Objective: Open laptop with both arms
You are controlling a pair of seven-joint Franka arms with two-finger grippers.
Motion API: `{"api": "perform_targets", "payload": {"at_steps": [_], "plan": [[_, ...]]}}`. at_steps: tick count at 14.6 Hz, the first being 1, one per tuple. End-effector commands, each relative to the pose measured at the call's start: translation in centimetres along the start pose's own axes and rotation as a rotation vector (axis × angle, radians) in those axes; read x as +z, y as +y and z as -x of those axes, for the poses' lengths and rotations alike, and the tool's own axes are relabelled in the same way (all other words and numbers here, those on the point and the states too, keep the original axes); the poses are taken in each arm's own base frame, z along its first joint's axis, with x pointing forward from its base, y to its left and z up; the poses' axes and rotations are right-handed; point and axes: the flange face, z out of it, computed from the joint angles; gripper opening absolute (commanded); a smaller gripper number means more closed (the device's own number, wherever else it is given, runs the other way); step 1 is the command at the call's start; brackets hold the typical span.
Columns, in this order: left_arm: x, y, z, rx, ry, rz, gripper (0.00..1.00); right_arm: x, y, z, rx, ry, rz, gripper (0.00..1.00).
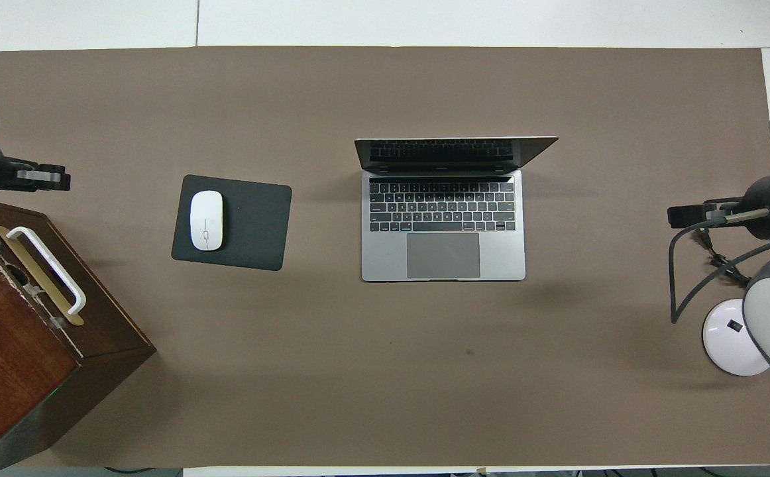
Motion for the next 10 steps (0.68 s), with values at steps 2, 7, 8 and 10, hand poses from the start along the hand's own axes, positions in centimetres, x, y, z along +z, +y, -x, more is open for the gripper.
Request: {"api": "perform_targets", "payload": {"at_steps": [2, 7, 8, 10], "plan": [[-1.6, -4.4, 0.5, -0.013, -0.044, -0.038, 0.00, 0.0, 0.0, 1.1, 0.016, 0.024, -0.018, 1.00], [-1.6, -4.4, 0.4, -0.115, -0.045, -0.033, 1.00, -0.2, -0.4, 1.0, -0.001, 0.015, -0.020, 1.00], [-1.9, -4.3, 0.3, -0.134, -0.035, -0.033, 1.00, -0.2, -0.3, 1.0, -0.003, 0.015, -0.019, 1.00], [-1.9, -4.2, 0.3, -0.133, -0.037, -0.028, 1.00, -1.0, -0.4, 0.7, -0.006, -0.025, -0.021, 1.00]]}}
